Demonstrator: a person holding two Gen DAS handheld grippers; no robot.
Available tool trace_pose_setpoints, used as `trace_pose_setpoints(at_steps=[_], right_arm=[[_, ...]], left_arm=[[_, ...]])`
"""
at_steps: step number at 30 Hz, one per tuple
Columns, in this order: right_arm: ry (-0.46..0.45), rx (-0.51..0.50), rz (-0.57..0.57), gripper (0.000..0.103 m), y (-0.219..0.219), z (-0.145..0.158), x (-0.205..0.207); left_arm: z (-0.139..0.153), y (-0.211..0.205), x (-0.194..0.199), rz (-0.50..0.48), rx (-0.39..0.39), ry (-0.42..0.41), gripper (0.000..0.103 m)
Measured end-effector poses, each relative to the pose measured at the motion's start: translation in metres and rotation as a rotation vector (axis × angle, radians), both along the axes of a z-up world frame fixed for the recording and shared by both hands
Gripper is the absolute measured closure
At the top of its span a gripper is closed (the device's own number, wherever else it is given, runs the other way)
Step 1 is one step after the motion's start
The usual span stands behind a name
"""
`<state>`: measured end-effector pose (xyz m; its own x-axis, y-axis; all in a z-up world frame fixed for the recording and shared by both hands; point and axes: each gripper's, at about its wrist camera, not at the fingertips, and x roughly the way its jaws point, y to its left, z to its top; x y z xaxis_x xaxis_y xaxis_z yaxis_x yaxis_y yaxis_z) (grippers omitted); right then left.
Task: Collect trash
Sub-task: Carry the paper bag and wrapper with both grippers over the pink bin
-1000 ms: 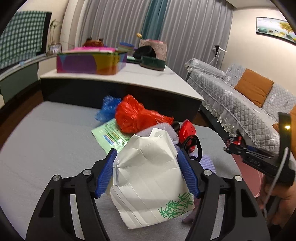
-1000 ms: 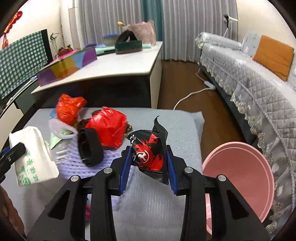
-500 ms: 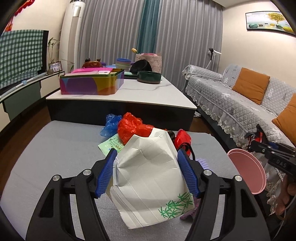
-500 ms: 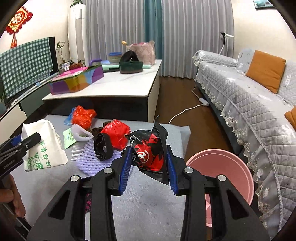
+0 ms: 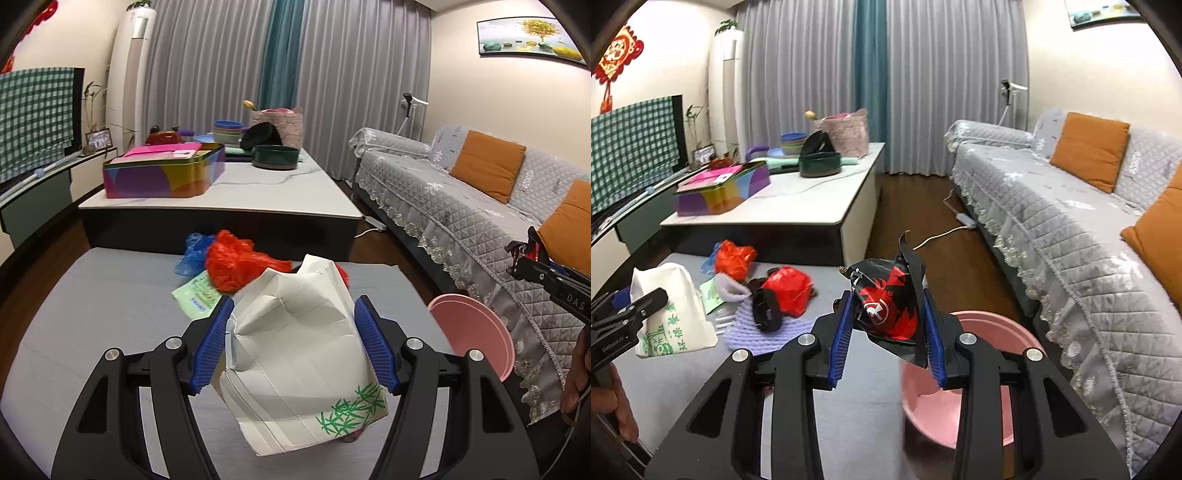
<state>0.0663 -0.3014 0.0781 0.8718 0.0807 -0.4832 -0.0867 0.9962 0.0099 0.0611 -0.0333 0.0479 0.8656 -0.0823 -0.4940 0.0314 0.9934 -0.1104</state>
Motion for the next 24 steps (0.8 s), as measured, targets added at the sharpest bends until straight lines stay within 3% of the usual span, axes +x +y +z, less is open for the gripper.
trace_pose_setpoints(at_steps=[12,24], right_arm=[[-0.025,0.003,-0.162,0.066,-0.076,0.008,-0.005],[0.016,0.003,-0.266,0.066,-0.133,-0.002,0.013]], left_arm=[[0.009,-0.069,0.024,-0.139,0.001,-0.01,0.037],[0.006,-0.154,0.069,-0.284,0.011,-0.005,0.037]])
